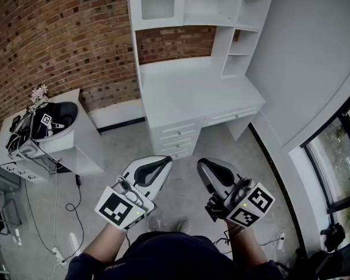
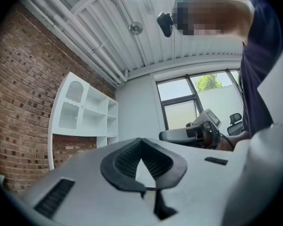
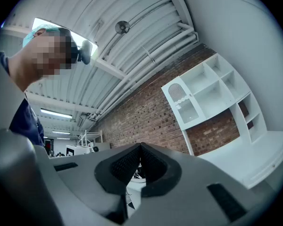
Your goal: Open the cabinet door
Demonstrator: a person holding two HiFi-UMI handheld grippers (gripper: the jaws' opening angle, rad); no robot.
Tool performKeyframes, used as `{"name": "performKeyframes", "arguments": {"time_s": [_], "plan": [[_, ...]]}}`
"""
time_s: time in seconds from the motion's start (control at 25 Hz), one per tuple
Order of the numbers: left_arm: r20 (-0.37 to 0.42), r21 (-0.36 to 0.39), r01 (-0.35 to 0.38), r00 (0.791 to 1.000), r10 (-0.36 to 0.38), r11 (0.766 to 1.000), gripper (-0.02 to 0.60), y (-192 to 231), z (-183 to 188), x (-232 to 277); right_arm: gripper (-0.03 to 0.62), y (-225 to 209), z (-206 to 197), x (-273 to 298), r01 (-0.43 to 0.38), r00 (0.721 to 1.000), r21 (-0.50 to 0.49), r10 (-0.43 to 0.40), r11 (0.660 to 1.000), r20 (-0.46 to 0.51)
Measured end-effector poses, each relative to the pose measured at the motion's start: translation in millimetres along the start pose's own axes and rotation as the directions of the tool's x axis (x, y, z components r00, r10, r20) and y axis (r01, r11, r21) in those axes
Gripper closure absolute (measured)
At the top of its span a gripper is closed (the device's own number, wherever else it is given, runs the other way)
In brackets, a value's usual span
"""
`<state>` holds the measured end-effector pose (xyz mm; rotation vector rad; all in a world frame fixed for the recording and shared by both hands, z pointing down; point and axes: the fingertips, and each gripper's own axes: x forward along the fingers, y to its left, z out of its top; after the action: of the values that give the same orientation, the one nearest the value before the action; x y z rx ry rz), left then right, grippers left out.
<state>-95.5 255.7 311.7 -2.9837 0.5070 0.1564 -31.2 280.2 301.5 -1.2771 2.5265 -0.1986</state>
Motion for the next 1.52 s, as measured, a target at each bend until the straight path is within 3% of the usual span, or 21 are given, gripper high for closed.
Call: {"name": "performKeyframes", "arguments": {"time_s": [0.84,1.24,1.52], "plan": [[-0.028,0.022,-0.019,0.999,0.019,1.000,0.577,-49.3,-8.0,60.6,0.566,-42.3,17.9,-59.8,-0.040,0.999,0.042,0.039,0.998,0.012],[-0.044,0.007,-0.039,0.998,0.040,0.999,0.577,-33.9,-22.6,82.6,0.566,-73.4,12.9,-51.5,-0.045,0.999,0.078,0.046,0.996,-0.013],[-0.036,-0.005,-0.043,0.998,0.043,0.999,0.577,0.1,-34.3,99.7,0.566,-103.9,7.2,-25.9,-0.035,0.999,0.088,0.038,0.996,-0.033]]}}
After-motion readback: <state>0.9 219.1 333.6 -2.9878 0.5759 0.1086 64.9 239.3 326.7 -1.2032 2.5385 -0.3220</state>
